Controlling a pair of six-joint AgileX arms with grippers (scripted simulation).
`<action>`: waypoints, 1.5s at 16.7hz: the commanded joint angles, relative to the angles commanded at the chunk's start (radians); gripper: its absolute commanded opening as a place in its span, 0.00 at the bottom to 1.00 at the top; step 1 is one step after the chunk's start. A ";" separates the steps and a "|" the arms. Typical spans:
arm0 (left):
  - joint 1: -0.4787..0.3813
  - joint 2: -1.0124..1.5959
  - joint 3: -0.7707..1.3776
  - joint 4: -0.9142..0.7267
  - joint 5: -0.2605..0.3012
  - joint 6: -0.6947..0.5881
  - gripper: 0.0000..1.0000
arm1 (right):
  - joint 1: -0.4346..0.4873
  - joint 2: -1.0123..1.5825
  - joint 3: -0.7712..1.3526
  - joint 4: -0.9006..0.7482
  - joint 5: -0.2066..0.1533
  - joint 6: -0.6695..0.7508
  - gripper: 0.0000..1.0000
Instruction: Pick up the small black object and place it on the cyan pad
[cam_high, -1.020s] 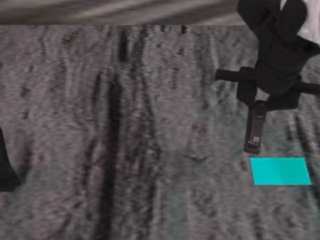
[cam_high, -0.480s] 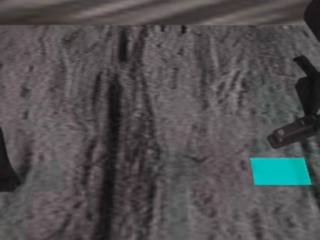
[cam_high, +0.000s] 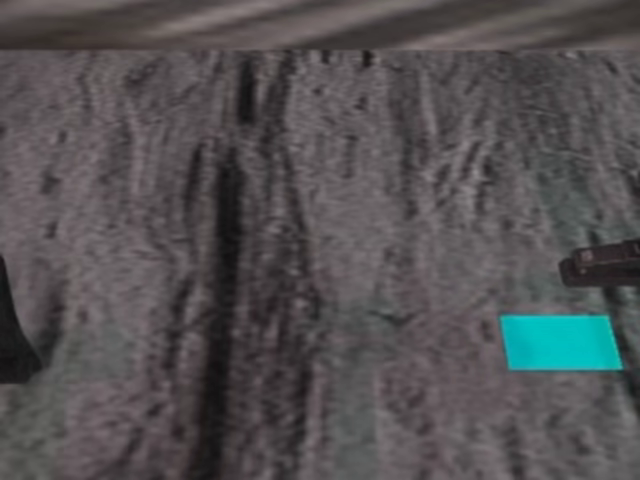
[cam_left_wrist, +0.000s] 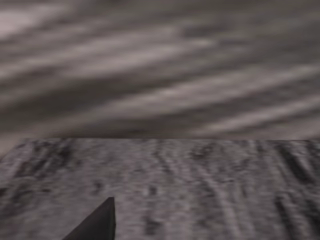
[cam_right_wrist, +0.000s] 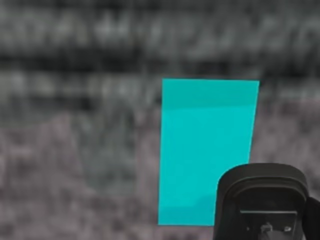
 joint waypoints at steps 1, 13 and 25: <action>0.000 0.000 0.000 0.000 0.000 0.000 1.00 | 0.000 0.000 0.000 0.000 0.000 0.000 0.00; 0.000 0.000 0.000 0.000 0.000 0.000 1.00 | 0.050 0.102 -0.182 0.292 0.000 0.050 0.00; 0.000 0.000 0.000 0.000 0.000 0.000 1.00 | 0.065 0.136 -0.240 0.375 0.000 0.067 0.38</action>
